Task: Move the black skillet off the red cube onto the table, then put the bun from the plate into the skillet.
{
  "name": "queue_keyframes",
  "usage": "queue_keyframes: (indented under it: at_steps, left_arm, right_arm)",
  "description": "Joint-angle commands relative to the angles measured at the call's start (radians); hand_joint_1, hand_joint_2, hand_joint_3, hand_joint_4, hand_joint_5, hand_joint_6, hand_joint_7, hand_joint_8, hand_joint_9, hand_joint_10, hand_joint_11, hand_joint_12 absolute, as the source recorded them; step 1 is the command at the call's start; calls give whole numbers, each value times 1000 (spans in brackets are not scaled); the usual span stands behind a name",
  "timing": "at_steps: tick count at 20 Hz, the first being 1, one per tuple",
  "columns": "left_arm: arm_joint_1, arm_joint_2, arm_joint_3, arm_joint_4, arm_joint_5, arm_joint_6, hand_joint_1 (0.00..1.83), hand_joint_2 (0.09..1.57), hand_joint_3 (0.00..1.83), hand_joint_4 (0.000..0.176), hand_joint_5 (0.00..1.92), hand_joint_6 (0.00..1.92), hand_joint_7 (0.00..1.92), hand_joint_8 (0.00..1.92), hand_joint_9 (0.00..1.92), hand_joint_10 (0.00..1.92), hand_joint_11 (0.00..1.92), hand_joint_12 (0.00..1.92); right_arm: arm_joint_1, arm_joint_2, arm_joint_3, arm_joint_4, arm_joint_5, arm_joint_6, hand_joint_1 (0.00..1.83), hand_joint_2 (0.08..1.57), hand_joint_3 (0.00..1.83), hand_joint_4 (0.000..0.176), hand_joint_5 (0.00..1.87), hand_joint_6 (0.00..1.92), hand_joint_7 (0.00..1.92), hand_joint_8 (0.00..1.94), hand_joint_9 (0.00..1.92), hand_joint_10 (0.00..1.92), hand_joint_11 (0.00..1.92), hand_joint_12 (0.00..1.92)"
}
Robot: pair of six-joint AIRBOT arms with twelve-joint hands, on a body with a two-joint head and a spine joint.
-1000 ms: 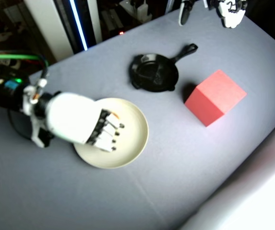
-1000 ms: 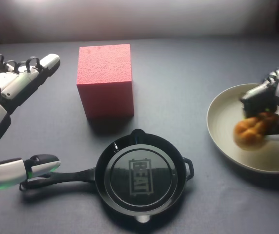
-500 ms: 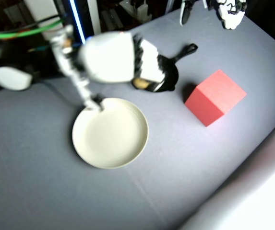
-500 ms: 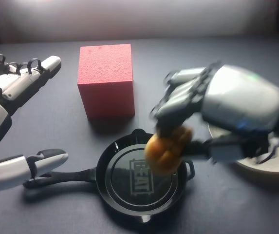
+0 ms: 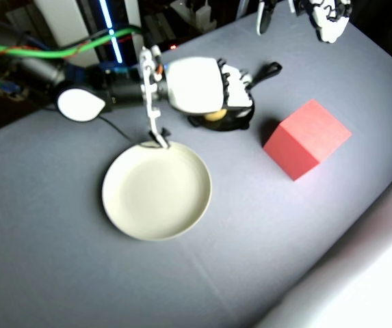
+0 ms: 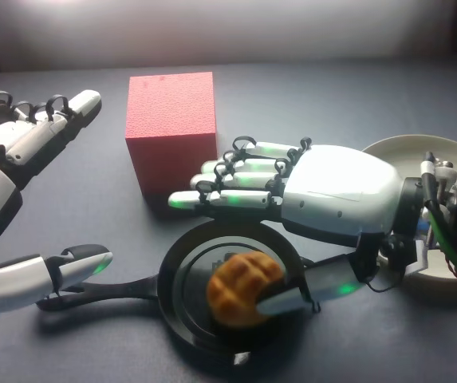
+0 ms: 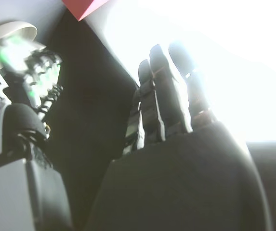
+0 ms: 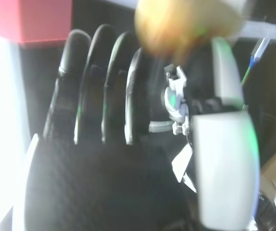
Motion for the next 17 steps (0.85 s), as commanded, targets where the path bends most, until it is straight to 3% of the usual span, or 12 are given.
queue_keyframes:
  at_steps: [1, 4, 6, 7, 8, 9, 11, 12, 14, 15, 16, 17]
  left_arm:
    - [-3, -2, -1, 8, -135, -2, 648, 1009, 1, 71, 99, 4, 334, 0, 336, 2, 0, 1059]
    - [4, -1, -3, 4, -149, -6, 641, 1001, 0, 74, 96, 0, 333, 0, 332, 0, 0, 1017]
    - [7, 1, -3, 1, -157, -6, 616, 999, 0, 75, 96, 1, 332, 0, 335, 1, 0, 1021]
    - [7, 3, -3, 1, -158, -7, 603, 994, 0, 75, 89, 0, 330, 0, 327, 1, 0, 1038]
    - [7, 9, -3, 1, -163, -8, 590, 977, 0, 67, 111, 5, 367, 9, 341, 5, 0, 1085]
    - [7, 12, -3, 1, -172, -9, 550, 976, 0, 48, 132, 8, 402, 14, 372, 15, 0, 1174]
    - [8, 9, -3, 1, -191, -19, 513, 971, 0, 0, 160, 8, 423, 10, 395, 18, 0, 1258]
    - [8, 8, -3, 1, -198, -22, 570, 968, 0, 0, 142, 3, 437, 11, 437, 33, 0, 1355]
    - [8, 10, -3, 8, -229, -30, 651, 1098, 18, 0, 248, 21, 398, 0, 489, 40, 0, 1365]
    - [7, 11, -5, 14, -241, -30, 476, 1172, 17, 0, 181, 3, 414, 4, 562, 56, 75, 1315]
    - [5, 12, -6, 23, -261, -31, 476, 1172, 17, 0, 181, 3, 414, 4, 562, 56, 75, 1315]
    - [4, 13, -9, 34, -283, -32, 232, 1339, 16, 0, 170, 17, 312, 0, 531, 20, 110, 1271]
  right_arm:
    - [7, 11, -13, 19, 132, 0, 679, 933, 0, 170, 0, 0, 24, 3, 7, 7, 0, 194]
    - [-50, 107, -54, 97, 255, 0, 808, 885, 0, 175, 0, 0, 0, 0, 0, 0, 0, 1]
    - [-119, 191, -84, 198, 402, -3, 710, 920, 3, 176, 0, 0, 0, 0, 0, 0, 0, 0]
    - [-140, 222, -94, 223, 440, -6, 719, 970, 22, 128, 0, 0, 0, 0, 0, 0, 0, 0]
    - [-192, 264, -119, 303, 555, -30, 817, 846, 0, 168, 0, 0, 0, 0, 0, 0, 0, 0]
    - [-231, 292, -139, 352, 626, -56, 734, 765, 0, 174, 0, 0, 0, 0, 0, 0, 0, 0]
    - [-297, 330, -173, 435, 762, -103, 764, 886, 17, 176, 0, 0, 0, 0, 0, 0, 0, 0]
    - [-321, 341, -183, 458, 807, -114, 774, 935, 11, 166, 0, 0, 7, 0, 0, 0, 19, 9]
    - [-384, 362, -219, 496, 915, -153, 769, 1019, 5, 89, 14, 1, 131, 7, 131, 13, 176, 90]
    - [-405, 368, -232, 505, 939, -170, 819, 1004, 1, 66, 29, 1, 178, 3, 181, 7, 197, 117]
    - [-427, 377, -245, 514, 975, -190, 819, 1004, 1, 66, 29, 1, 178, 3, 181, 7, 197, 117]
    - [-429, 384, -258, 520, 975, -190, 801, 996, 2, 102, 16, 0, 181, 0, 191, 0, 151, 303]
